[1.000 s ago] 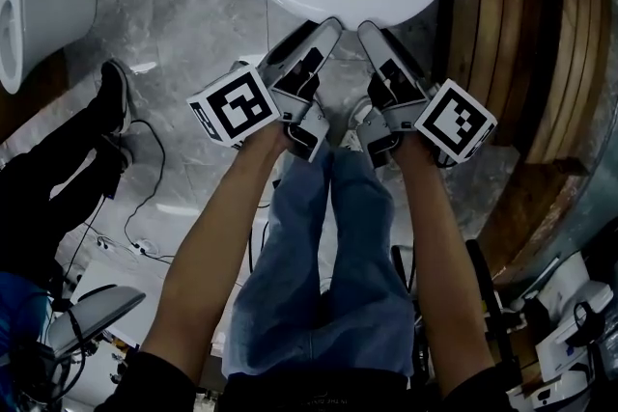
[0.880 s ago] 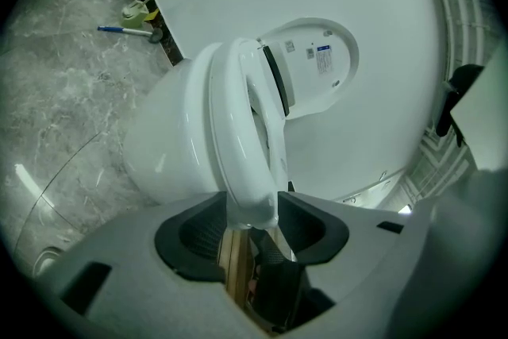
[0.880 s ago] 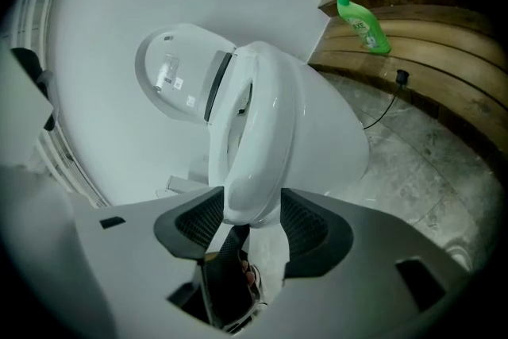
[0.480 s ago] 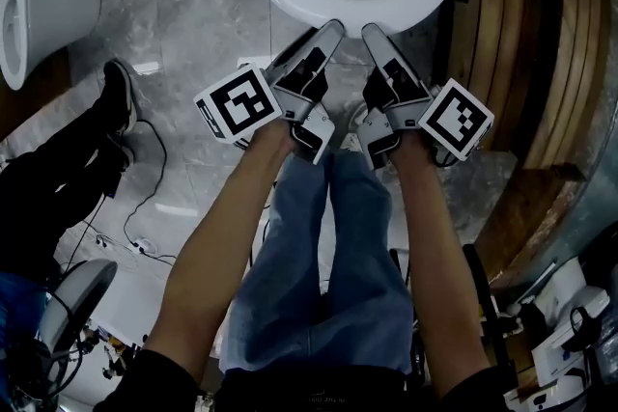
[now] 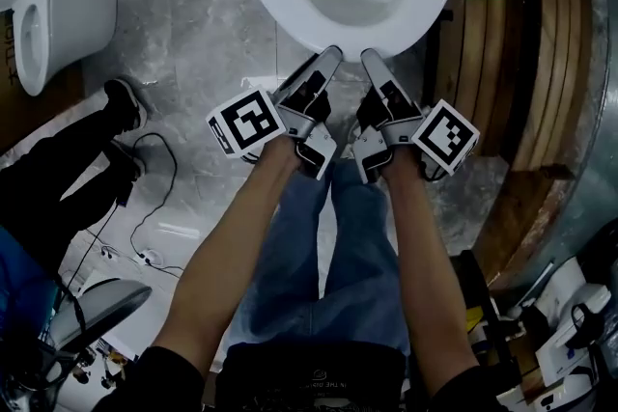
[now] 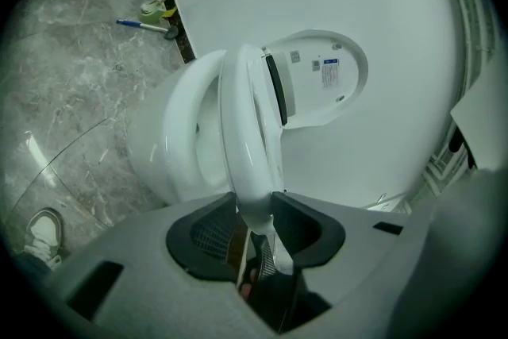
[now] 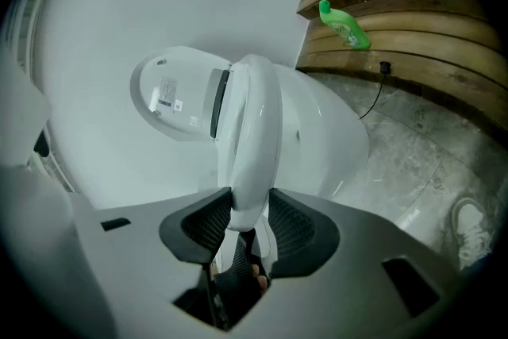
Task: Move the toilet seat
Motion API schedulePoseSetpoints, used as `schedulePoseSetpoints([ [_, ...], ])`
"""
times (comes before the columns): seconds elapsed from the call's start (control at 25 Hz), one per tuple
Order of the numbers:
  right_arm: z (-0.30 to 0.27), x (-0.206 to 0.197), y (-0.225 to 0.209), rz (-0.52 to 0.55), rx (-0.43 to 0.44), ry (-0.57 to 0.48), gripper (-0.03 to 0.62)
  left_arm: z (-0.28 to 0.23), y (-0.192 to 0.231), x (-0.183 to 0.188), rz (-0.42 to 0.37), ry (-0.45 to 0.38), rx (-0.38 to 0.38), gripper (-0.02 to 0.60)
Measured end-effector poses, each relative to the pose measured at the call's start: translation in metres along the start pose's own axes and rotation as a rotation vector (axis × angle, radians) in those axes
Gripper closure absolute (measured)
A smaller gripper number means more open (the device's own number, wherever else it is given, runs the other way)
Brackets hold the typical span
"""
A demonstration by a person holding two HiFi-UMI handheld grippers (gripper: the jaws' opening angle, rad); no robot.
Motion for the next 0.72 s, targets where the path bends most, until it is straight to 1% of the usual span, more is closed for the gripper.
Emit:
schedulePoseSetpoints([
  [0.16,0.007,0.0,0.024,-0.05,-0.008,-0.05,0.445,0.013,-0.021,0.002,0.017,0.018,0.0,0.436],
  [0.36,0.016,0.004,0.057,-0.081,-0.013,-0.091,0.453,0.03,-0.052,0.006,0.035,0.044,-0.007,0.439],
  [0.56,0.016,0.008,0.089,-0.122,-0.026,-0.148,0.459,0.043,-0.079,0.015,0.087,0.04,-0.007,0.443],
  [0.72,0.017,0.013,0.115,-0.134,-0.028,-0.178,0.462,0.054,-0.1,0.022,0.099,0.037,-0.016,0.446],
])
Point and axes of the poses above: the fingertips, and each gripper's own axes: z backward along the fingers, y to its left, x out of its top, the point moved 7 cm from there along z, backward along the fingers, and after that the axes turned 12 degrees about x, right-handed, at the moved point
